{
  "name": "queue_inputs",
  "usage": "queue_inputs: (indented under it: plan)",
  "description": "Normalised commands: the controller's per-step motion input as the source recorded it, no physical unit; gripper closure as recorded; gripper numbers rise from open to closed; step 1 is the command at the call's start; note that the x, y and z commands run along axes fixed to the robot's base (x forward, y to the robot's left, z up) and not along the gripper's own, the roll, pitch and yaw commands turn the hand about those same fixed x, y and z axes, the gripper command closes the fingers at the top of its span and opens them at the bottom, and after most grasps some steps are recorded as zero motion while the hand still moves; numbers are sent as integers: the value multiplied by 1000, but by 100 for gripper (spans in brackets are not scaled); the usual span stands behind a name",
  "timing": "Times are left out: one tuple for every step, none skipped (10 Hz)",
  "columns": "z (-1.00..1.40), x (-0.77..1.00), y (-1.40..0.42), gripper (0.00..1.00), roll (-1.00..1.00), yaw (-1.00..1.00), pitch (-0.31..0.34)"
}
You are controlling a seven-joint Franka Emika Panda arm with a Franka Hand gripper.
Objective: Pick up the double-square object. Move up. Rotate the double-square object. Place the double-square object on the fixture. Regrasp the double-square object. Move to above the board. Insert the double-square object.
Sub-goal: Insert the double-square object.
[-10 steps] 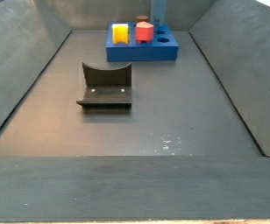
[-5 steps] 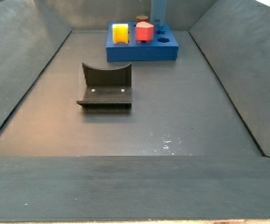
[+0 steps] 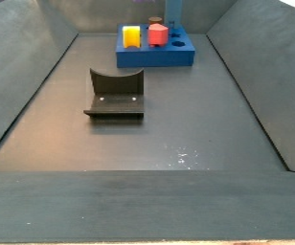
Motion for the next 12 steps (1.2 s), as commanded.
queue_inputs:
  plan:
    - [-251,0,-71,100,-93,-957,-3]
    - [-254,0,-43,100,-99,-971,-6]
    - [-294,51,-34,100,-106,-897,0]
    - [-451,269,-14,100,-77,-789,0]
    - [-523,437,-17,100,-44,-623,4]
    - [-611,597,-60,100,-54,-414,30]
    - [-560,591,-63,100,-64,-289,63]
    - [-374,446,-194,100,0,-137,101]
    - [-320,309,-231,100,67,0,111]
    - [-334,100,-274,100,133,100,70]
    - [-317,0,-251,100,134,297,0]
    - [-297,0,-160,100,121,369,0]
